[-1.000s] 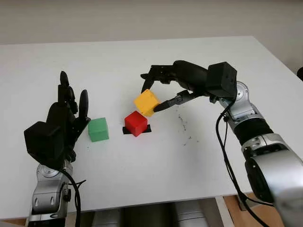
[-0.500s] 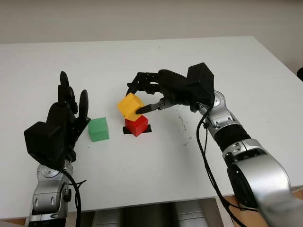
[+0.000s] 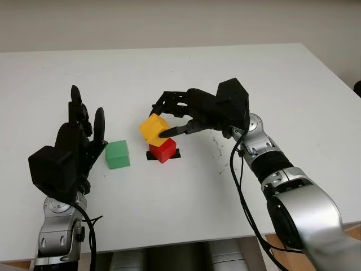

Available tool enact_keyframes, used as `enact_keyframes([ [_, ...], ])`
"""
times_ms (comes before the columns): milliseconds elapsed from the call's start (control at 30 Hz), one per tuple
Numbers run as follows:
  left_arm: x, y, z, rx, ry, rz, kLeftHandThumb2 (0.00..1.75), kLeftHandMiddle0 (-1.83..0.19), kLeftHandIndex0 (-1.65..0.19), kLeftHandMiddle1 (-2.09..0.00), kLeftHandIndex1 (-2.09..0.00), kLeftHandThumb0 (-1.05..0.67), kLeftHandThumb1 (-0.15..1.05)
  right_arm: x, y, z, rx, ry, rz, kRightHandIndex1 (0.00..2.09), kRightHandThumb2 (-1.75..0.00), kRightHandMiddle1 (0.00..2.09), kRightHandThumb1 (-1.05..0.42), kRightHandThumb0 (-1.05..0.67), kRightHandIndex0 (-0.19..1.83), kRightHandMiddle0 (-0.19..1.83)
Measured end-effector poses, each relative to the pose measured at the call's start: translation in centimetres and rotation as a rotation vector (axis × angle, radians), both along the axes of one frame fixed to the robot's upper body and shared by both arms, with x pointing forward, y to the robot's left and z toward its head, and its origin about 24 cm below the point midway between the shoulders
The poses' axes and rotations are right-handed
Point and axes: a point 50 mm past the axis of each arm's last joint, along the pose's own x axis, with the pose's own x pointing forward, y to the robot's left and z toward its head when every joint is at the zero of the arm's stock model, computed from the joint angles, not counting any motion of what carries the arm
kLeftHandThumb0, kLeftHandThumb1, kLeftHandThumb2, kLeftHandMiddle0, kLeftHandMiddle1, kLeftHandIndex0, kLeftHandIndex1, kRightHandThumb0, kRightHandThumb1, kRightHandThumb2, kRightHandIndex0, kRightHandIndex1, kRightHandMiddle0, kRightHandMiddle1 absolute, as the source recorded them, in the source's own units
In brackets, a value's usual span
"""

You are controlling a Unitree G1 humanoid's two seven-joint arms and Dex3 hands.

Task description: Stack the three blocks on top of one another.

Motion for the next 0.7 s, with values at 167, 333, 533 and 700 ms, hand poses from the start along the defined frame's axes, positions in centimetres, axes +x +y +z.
enact_keyframes([
  [167,-0.06,-0.01,0.1,0.0,-0.003,0.002,0.59,0.19,0.19,0.0,0.0,-0.74,1.05,0.01,-0.07,-0.32,-0.021,0.008,-0.007,0.05,-0.05,1.56,-0.9,-0.54,0.25,0.44],
  [333,-0.05,-0.02,0.1,0.0,-0.003,0.0,0.6,0.19,0.19,0.0,0.0,-0.72,1.05,0.09,-0.13,-0.38,-0.035,0.003,-0.027,0.06,-0.05,1.54,-0.89,-0.54,0.27,0.46],
  [533,-0.06,-0.01,0.1,0.0,-0.003,0.001,0.59,0.19,0.19,0.0,0.0,-0.73,1.05,0.05,-0.13,-0.72,-0.074,-0.006,-0.03,0.06,-0.05,1.53,-0.9,-0.53,0.26,0.45],
  [700,-0.06,-0.01,0.08,-0.001,-0.001,0.001,0.59,0.19,0.19,0.0,0.0,-0.73,1.05,0.0,-0.16,-0.81,-0.111,-0.034,-0.025,0.05,-0.05,1.53,-0.9,-0.53,0.25,0.44],
])
